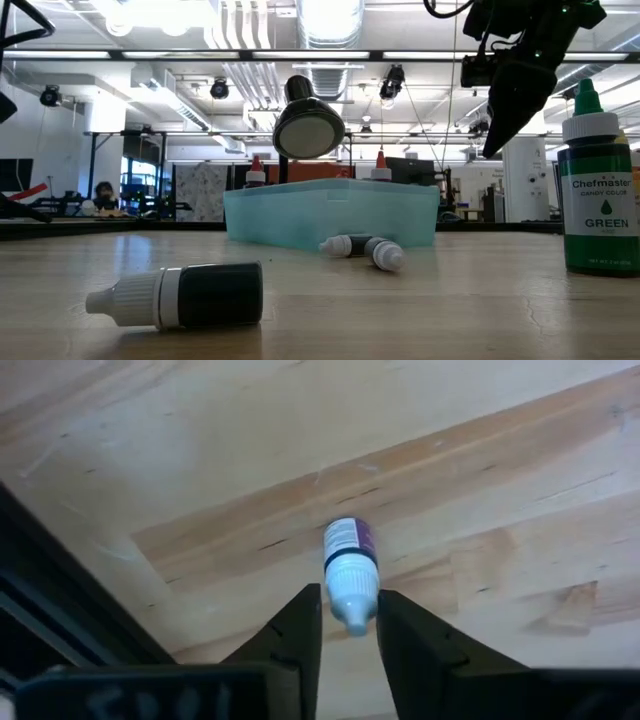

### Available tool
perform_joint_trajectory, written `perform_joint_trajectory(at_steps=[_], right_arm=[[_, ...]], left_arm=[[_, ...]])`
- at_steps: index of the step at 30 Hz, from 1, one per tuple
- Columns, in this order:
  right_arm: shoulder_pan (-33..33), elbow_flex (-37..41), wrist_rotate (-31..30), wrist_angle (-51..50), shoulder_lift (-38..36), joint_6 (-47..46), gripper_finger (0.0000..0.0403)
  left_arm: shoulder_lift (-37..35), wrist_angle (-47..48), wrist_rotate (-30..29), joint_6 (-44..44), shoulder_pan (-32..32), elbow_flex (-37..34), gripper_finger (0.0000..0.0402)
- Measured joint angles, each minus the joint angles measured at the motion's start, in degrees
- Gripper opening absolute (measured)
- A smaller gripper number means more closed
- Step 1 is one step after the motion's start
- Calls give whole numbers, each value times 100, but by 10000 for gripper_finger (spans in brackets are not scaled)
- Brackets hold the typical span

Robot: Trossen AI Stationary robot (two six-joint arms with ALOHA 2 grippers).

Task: Pick & Place food coloring
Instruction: Put the small purple food coloring bottle into the green bin

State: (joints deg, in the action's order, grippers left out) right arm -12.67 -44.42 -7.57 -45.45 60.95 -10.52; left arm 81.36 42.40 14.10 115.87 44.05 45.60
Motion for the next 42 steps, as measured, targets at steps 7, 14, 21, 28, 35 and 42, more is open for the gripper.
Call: perform_joint_trajectory(at_steps=[7, 14, 21, 28, 35, 42], right_arm=[[0, 0, 0, 67, 0, 1, 38], [0, 0, -1, 109, 0, 2, 38], [-2, 0, -2, 109, 0, 24, 38], [-2, 0, -1, 80, 0, -46, 38], [-1, 0, 3, -35, -2, -414, 38], [0, 0, 6, -122, -4, -566, 38]], left_arm=[[-2, -8, -280, 105, -6, 1, 44], [-36, 94, -693, 68, -252, 148, 42], [-61, 1126, -1017, -1850, -1653, 930, 42], [80, 1812, -1783, -4769, -3704, 2209, 41], [1193, 2041, -1830, -7243, -4903, 3731, 41], [2808, 2687, -1828, -8881, -5110, 5716, 41]])
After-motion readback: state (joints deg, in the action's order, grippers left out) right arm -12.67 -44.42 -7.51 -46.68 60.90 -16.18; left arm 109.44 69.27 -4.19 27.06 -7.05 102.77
